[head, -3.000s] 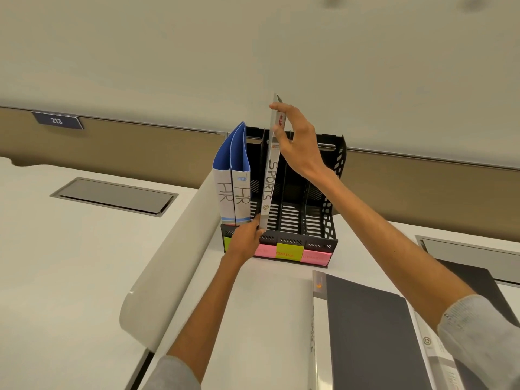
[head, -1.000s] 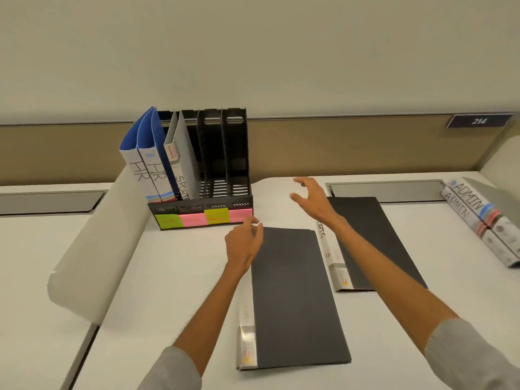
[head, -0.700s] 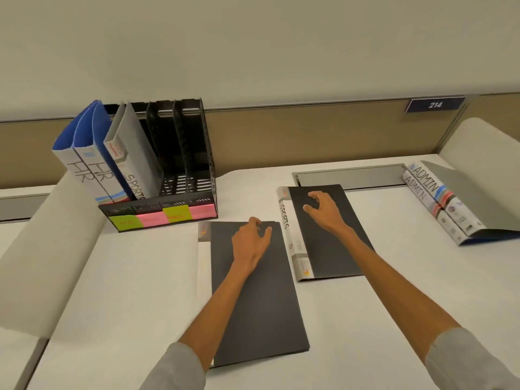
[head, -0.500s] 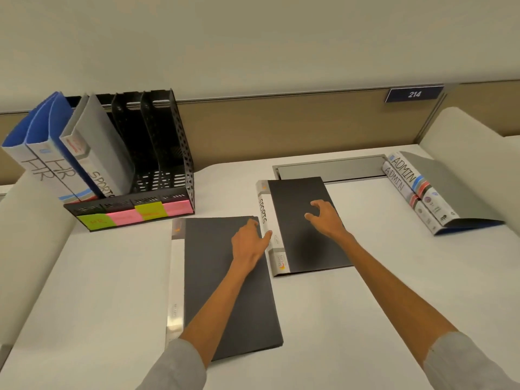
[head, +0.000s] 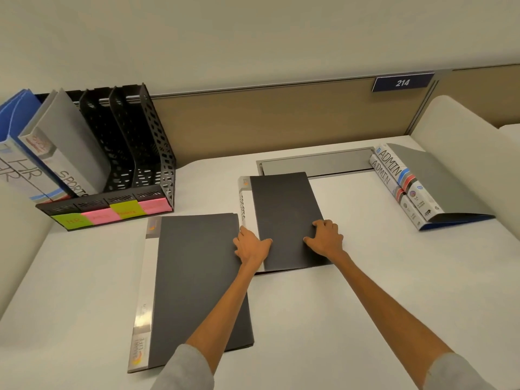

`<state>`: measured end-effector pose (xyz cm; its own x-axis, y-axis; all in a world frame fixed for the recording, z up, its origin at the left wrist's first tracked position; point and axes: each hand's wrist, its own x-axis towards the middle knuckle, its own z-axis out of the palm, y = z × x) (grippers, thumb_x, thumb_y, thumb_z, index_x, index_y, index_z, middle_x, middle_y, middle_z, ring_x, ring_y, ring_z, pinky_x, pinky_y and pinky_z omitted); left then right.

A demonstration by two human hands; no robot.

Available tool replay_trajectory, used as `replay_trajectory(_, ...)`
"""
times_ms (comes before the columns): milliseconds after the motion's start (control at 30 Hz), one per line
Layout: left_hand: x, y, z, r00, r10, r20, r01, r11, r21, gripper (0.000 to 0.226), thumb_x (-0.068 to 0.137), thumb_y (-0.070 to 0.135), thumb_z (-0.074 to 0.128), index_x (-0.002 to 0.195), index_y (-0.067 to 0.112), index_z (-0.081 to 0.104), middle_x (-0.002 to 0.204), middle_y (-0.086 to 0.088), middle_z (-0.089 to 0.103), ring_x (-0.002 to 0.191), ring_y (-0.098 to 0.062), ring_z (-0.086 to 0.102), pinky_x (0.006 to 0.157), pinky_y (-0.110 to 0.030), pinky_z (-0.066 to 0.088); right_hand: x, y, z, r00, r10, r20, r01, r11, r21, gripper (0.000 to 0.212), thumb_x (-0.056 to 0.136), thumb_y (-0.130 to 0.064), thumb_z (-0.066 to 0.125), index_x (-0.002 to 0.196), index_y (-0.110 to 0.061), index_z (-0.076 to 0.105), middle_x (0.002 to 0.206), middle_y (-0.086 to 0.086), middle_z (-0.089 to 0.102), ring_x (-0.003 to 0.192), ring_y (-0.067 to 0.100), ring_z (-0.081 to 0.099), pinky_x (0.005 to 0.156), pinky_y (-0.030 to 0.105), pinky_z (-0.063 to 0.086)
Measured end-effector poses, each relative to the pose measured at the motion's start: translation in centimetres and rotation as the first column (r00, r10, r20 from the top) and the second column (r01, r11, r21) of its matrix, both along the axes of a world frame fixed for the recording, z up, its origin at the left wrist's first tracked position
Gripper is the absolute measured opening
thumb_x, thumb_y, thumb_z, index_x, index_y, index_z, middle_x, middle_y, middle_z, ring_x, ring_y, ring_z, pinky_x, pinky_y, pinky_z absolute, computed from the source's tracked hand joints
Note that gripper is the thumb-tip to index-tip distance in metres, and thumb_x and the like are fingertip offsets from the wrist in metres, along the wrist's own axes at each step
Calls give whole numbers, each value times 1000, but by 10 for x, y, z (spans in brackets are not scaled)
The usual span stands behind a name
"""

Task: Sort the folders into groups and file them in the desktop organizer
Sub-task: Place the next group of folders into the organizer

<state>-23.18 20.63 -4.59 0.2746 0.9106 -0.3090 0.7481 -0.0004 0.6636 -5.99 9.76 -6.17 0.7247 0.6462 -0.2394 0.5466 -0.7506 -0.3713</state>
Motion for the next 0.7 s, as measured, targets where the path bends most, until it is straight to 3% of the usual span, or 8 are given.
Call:
replay_trajectory(67,2,3,2,992,109,67,-104,991,-83,77,74,28,76,136,6,36,131,-12,51,125,-34,41,98,-53,43,-2,-2,-1,1000,-8,-7,8,1000,6,60,85,-45,65,136,-21,43,141,8,40,131,27,38,103,46,39)
replay_trajectory(167,-4,12,-1,956,209,208,-176,970,-168,52,73,19,79,115,4,52,119,-13,63,106,-32,59,83,-46,55,0,-6,-1,999,-21,-32,22,999,34,60,84,-45,67,135,-23,45,142,7,40,132,27,37,104,46,38)
replay_trajectory(300,-17,14,-1,919,238,314,-173,960,-221,32,74,14,82,101,3,71,111,-11,71,88,-27,70,68,-34,59,0,-6,1,998,-26,-58,29,998,54,58,84,-43,67,135,-24,46,144,7,39,133,27,37,105,46,37)
replay_trajectory(467,-26,15,11,877,218,429,-116,961,-252,22,71,9,83,83,-5,71,101,-12,74,76,-23,72,59,-31,59,-5,1,5,997,-35,-65,38,999,31,51,88,-42,63,133,-26,46,145,8,38,133,29,35,106,49,34)
replay_trajectory(600,-27,16,37,839,144,525,-51,981,-188,14,76,5,77,89,3,72,112,-10,71,84,-25,72,66,-34,61,-10,13,12,988,-74,-136,85,994,75,45,90,-42,60,130,-25,48,141,10,42,132,32,37,108,53,30)
replay_trajectory(700,-30,21,53,815,106,570,-31,990,-140,16,78,6,76,94,8,71,120,-8,68,88,-26,71,71,-36,61,-14,23,20,975,-68,-213,95,989,117,43,92,-42,59,128,-20,50,135,11,49,124,33,47,107,50,38)
